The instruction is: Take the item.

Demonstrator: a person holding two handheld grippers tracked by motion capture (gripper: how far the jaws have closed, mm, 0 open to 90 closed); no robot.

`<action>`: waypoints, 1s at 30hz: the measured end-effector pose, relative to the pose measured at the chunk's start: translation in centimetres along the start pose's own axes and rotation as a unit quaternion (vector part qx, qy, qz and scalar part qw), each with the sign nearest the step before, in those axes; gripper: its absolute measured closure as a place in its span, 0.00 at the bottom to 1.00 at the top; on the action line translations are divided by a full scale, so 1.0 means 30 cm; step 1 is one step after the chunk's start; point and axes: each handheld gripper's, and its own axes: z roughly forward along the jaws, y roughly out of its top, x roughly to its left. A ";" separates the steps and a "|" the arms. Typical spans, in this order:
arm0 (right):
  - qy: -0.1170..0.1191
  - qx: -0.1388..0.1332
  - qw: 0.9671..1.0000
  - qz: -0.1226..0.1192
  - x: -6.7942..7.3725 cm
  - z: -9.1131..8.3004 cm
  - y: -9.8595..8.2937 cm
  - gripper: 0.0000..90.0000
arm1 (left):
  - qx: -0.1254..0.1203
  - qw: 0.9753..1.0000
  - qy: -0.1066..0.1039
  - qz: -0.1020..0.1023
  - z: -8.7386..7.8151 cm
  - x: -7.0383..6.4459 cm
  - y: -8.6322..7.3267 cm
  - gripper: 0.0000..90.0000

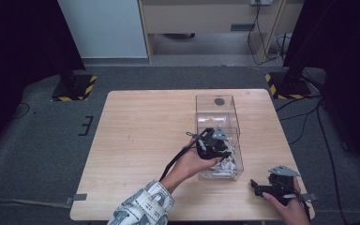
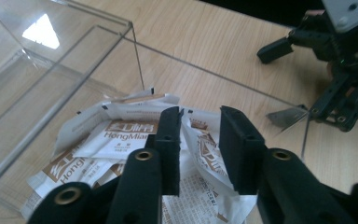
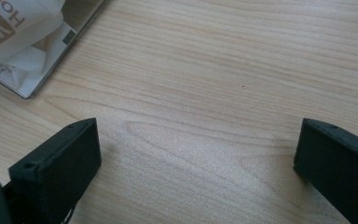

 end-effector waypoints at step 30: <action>0.000 0.000 1.000 0.000 0.000 0.000 0.000 0.01 | -0.044 0.999 0.011 -0.009 -0.102 0.053 -0.008 1.00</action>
